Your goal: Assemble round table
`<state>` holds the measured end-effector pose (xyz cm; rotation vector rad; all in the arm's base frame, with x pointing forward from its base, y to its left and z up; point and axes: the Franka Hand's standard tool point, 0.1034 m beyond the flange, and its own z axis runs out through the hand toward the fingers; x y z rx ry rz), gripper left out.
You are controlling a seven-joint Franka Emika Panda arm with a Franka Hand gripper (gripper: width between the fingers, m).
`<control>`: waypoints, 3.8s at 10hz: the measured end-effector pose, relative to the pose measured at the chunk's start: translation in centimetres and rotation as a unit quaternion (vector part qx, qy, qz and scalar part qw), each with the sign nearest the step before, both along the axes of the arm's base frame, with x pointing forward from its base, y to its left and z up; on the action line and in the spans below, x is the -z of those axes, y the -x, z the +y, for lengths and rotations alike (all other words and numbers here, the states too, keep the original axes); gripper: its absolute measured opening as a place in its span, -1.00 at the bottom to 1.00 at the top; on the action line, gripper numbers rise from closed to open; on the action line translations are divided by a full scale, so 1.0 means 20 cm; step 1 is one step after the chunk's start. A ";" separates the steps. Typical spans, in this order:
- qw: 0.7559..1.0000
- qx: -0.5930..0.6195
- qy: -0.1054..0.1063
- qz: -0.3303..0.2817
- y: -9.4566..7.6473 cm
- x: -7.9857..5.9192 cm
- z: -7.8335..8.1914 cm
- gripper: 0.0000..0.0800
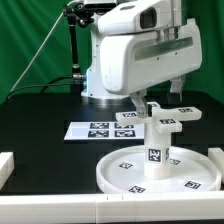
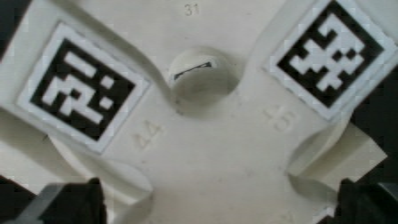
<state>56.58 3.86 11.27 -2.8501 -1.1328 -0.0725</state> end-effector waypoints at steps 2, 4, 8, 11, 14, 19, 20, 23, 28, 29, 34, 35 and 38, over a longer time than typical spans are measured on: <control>1.000 -0.001 0.002 0.002 0.00 0.01 -0.01 0.62; 1.000 0.002 0.002 0.004 0.01 0.02 -0.02 0.62; 1.000 -0.006 0.008 0.010 0.02 0.05 -0.02 0.62; 1.000 -0.003 0.009 0.012 0.03 0.06 -0.03 0.62; 1.000 0.002 0.012 0.013 0.03 0.06 -0.03 0.11; 0.984 0.174 -0.007 0.025 0.03 0.07 -0.04 0.11; 0.973 0.230 -0.016 0.026 0.03 0.07 -0.04 0.11; 0.942 0.333 -0.020 0.034 0.03 0.07 -0.04 0.11; 0.834 0.548 -0.042 0.043 0.02 0.07 -0.05 0.11; 0.798 0.599 -0.045 0.047 0.02 0.07 -0.05 0.11; 0.651 0.755 -0.051 0.066 0.02 0.07 -0.04 0.11; 0.625 0.776 -0.052 0.069 0.02 0.07 -0.04 0.11; 0.525 0.845 -0.058 0.078 0.01 0.07 -0.03 0.11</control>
Offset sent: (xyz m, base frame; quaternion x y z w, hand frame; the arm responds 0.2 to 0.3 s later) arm -0.0027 -0.0017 -0.0065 0.0091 -0.0066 -0.0081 0.9999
